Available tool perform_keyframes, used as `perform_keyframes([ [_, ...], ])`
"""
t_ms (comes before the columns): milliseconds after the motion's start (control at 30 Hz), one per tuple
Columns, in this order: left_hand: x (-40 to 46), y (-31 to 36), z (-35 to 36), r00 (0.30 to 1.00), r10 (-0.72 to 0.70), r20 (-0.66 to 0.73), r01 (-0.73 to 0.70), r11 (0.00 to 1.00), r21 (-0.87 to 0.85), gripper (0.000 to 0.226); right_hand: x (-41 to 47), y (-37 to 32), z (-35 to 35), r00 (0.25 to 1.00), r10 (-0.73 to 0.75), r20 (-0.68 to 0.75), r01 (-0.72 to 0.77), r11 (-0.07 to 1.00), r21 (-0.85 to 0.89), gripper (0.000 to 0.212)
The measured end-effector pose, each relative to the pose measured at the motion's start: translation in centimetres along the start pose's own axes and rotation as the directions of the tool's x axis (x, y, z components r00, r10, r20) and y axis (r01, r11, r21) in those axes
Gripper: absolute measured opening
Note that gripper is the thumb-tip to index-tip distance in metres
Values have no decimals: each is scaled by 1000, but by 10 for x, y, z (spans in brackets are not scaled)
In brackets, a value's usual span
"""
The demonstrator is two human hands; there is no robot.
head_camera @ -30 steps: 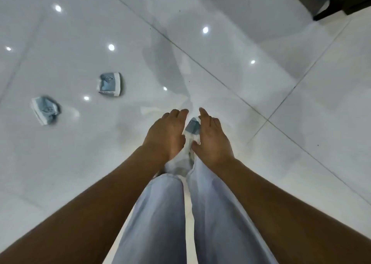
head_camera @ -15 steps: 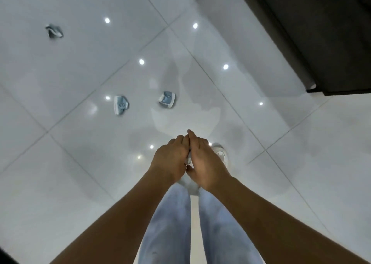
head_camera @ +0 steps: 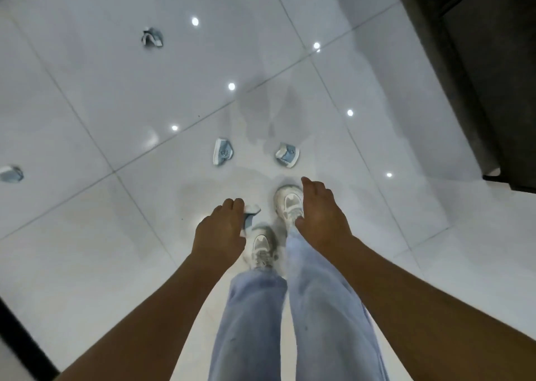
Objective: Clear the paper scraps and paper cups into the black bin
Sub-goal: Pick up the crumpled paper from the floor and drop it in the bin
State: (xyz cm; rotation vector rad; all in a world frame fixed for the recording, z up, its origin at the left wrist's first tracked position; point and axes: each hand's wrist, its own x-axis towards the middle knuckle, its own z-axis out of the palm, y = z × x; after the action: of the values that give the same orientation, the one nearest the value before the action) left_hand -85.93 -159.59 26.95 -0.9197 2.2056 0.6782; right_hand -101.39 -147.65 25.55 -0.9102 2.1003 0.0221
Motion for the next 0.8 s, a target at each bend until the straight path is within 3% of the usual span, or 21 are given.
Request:
perform_keyframes([
  [167,58,-27,18,998,-54,-18,53,996,-75,41,84,9,18,1000,5,17,-3,996,-88,70],
  [367,171,-48,88,996,11,-85,-22,992,-124,46,224,39,90,999,-50,1,49,982,-184,66],
  [567,236,-61,161,987,-61,-151,25,972,-232,45,298,76,168,984,-127,123,161,929,-333,86],
  [700,243,-59,186,993,-55,-106,27,969,-246,45,303,97,187,974,-222,37,222,919,-325,59],
  [800,243,-55,187,995,-74,-71,54,966,-251,45,303,99,185,971,-236,38,235,913,-333,51],
])
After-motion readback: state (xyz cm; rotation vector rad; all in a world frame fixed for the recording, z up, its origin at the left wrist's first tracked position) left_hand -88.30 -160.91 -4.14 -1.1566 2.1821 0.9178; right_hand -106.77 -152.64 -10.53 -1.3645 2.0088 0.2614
